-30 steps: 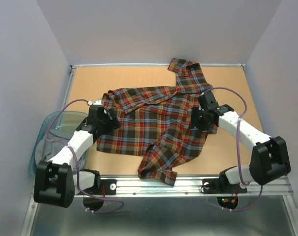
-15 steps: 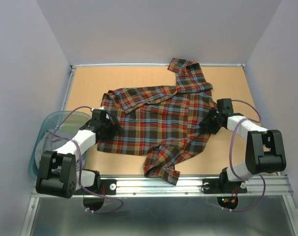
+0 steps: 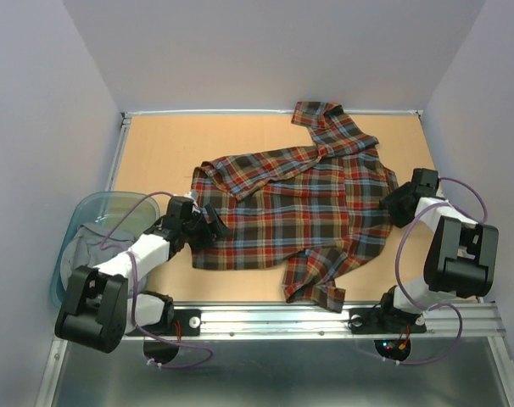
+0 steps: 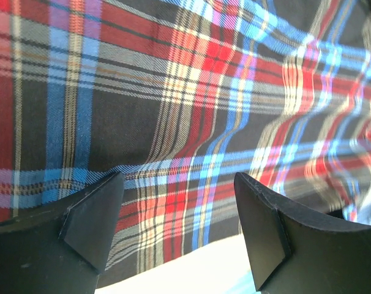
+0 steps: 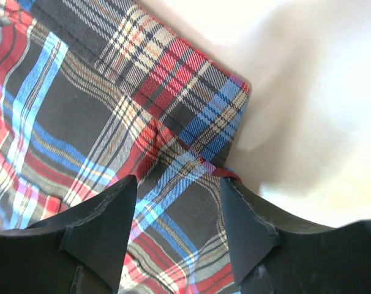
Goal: Fold and stack the long sleeve shirts
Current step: Flatten the shirt out
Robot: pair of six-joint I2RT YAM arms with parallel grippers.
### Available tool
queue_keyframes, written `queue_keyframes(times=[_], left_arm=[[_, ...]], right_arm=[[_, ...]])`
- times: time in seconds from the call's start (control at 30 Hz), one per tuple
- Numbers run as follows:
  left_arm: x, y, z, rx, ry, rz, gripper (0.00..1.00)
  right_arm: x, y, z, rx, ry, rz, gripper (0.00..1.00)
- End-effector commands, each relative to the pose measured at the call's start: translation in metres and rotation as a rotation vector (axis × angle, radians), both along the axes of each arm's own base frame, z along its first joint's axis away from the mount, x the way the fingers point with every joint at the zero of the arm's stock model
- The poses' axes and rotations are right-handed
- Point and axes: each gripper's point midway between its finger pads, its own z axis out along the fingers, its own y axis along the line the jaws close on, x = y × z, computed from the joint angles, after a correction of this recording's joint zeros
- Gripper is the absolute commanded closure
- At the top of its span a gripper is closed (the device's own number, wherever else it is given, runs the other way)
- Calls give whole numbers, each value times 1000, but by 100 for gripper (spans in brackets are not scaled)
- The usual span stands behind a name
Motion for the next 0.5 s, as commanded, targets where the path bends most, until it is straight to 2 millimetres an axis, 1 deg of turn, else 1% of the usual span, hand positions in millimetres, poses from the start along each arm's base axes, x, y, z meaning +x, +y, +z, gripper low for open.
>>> queue_keyframes(times=[0.0,0.03,0.07,0.1,0.13,0.17,0.2,0.23,0.27,0.3,0.33,0.4,0.43,0.47], left_arm=[[-50,-9,-21,0,134,-28,15],[-54,-11,-21,-3,139,-31,15],[-57,-13,-21,-7,146,-22,15],[-63,-16,-17,-8,138,-34,15],[-63,-17,-13,-9,128,-30,15],[-59,-15,-8,4,99,-13,15],[-52,-16,10,-6,38,-1,15],[-45,-14,20,4,-4,6,16],[-32,-6,31,44,-69,37,15],[-17,-7,59,68,-174,5,15],[-4,0,72,117,-237,29,15],[15,6,94,191,-329,34,16],[30,5,111,247,-393,0,15],[38,6,118,291,-421,-6,15]], right_arm=[[-12,-38,2,-175,95,-51,37],[-9,-46,12,-211,83,-66,37],[-8,-49,17,-234,79,-58,36],[-8,-50,22,-245,78,-48,36],[-5,-49,28,-246,61,-29,35],[0,-47,42,-254,21,1,35],[5,-38,49,-228,-13,41,33],[9,-32,56,-232,-36,85,32],[14,-25,70,-232,-77,116,30],[16,-16,75,-224,-95,152,30],[19,2,81,-211,-119,216,30],[20,23,93,-211,-152,277,30],[21,34,96,-208,-162,309,30],[21,57,98,-198,-172,371,29]])
